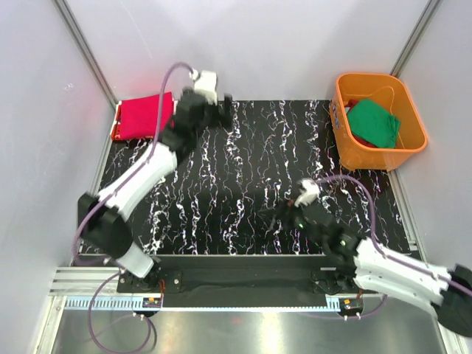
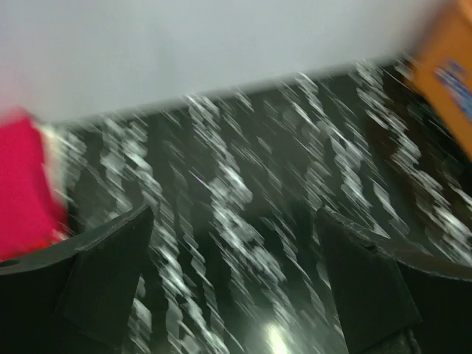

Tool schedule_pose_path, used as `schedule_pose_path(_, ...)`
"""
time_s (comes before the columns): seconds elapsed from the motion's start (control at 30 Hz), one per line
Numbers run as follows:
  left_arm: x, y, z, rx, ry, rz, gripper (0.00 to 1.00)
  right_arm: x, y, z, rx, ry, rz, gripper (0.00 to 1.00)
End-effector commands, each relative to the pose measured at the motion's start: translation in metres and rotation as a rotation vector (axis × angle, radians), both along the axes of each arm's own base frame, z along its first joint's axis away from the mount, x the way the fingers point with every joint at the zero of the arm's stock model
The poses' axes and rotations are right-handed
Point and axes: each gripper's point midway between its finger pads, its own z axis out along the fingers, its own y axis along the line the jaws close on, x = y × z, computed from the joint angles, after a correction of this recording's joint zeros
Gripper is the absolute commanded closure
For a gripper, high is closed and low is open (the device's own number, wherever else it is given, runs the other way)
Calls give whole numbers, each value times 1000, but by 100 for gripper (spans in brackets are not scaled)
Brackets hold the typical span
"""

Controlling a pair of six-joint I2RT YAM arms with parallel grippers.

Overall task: Fold and stack the t-shirts
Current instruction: Reset both grippers

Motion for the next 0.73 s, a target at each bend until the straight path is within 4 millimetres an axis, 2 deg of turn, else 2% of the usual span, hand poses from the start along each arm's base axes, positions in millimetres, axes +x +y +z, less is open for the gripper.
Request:
schedule_pose_path(0.0,-78,-41,-44,-186,192,-105,1,1,-24,3,271,82,-200,0)
schedule_pose_path(0.03,-104,-43,-29,-255,180,-148,1,-5,-35,-3,323,90,-224,0)
schedule_pose_path(0.07,-130,-45,-70,-281,254,-181,1,-8,-39,-4,381,112,-248,0)
schedule_pose_path(0.1,-162,-58,-56,-408,271,-261,1,-10,-48,-4,436,100,-270,0)
schedule_pose_path(0.13,-182,-58,-68,-441,301,-290,1,-11,-53,-5,469,111,-292,0)
schedule_pose_path(0.17,-200,-52,-97,-448,351,-288,1,-13,-64,-22,466,168,-361,0)
schedule_pose_path(0.2,-216,-50,-109,-488,389,-284,1,-15,-69,-13,526,158,-366,0)
schedule_pose_path(0.23,-234,-44,-91,-554,342,-326,1,-18,-74,-28,504,188,-385,0)
schedule_pose_path(0.27,-250,-39,-120,-578,376,-345,1,-18,-79,-31,521,195,-412,0)
schedule_pose_path(0.3,-265,-38,-116,-645,386,-379,1,-19,-80,-38,507,229,-430,0)
schedule_pose_path(0.33,-277,-32,-95,-713,312,-422,1,-19,-79,-43,510,267,-448,0)
schedule_pose_path(0.37,-286,-27,-98,-747,303,-439,1,-21,-77,-49,493,291,-445,0)
schedule_pose_path(0.4,-298,-24,-121,-788,353,-440,1,-21,-75,-52,482,306,-445,0)
schedule_pose_path(0.43,-306,-22,-126,-830,354,-459,1,-21,-70,-59,476,330,-442,0)
schedule_pose_path(0.47,-319,-18,-99,-948,275,-536,1,-23,-66,-64,477,350,-426,0)
schedule_pose_path(0.5,-328,-17,-125,-966,316,-555,1,-25,-64,-77,454,377,-425,0)
schedule_pose_path(0.53,-335,-16,-122,-1009,302,-587,1,-24,-61,-72,467,366,-414,0)
schedule_pose_path(0.57,-344,-12,-109,-1092,262,-640,1,-25,-58,-73,453,364,-394,0)
schedule_pose_path(0.6,-350,-11,-129,-1111,292,-655,1,-25,-54,-69,455,352,-370,0)
schedule_pose_path(0.67,-361,-8,-121,-1194,279,-719,1,-30,-47,-64,440,333,-301,0)
schedule_pose_path(0.7,-372,-7,-109,-1200,250,-791,1,-34,-41,-53,465,313,-244,0)
